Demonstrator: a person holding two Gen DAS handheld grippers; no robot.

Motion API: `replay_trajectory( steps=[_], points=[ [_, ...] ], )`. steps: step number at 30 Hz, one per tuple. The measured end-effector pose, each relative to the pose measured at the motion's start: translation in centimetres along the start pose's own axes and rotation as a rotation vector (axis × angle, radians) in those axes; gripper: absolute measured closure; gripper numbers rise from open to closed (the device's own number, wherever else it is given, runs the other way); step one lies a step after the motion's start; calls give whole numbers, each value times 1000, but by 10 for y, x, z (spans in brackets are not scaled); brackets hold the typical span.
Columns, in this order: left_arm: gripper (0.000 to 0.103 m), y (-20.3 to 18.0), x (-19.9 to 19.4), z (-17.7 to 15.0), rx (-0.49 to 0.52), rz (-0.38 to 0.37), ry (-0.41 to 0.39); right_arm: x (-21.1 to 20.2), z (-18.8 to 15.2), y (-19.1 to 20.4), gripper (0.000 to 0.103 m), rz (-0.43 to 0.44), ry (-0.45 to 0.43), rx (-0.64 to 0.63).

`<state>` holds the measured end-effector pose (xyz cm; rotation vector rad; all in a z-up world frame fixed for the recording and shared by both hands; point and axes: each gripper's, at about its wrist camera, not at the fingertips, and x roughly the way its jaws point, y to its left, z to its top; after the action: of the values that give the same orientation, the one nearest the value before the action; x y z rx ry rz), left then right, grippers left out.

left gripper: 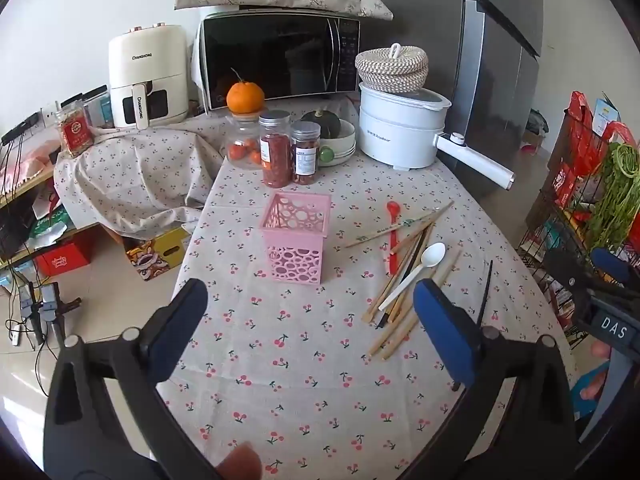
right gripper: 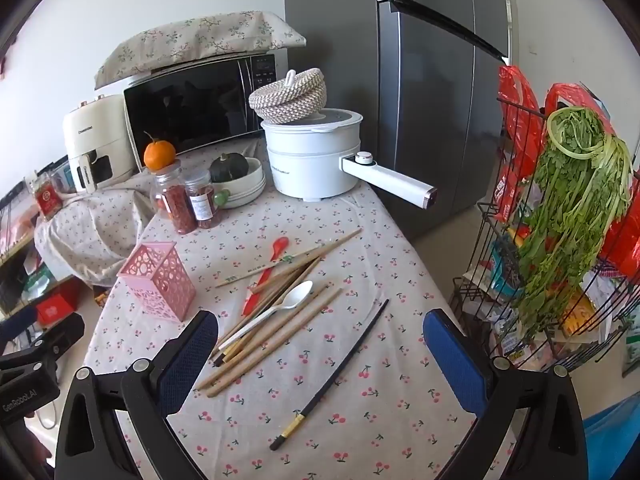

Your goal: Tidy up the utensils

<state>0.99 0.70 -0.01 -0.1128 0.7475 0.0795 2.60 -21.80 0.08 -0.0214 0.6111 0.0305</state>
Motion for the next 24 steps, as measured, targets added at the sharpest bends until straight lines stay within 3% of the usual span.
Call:
replay_trajectory(
  steps=[2,4,24],
  points=[
    [1,-5,-11,-4,47,17,-86,0,0,-1,0,2,-6,1],
    [1,-10,-18,-4,72,37,-116,0,0,-1,0,3,-1,5],
    [1,-14,-16,-7,71,18,-106,2,1,-1,0,4,6,6]
  ],
)
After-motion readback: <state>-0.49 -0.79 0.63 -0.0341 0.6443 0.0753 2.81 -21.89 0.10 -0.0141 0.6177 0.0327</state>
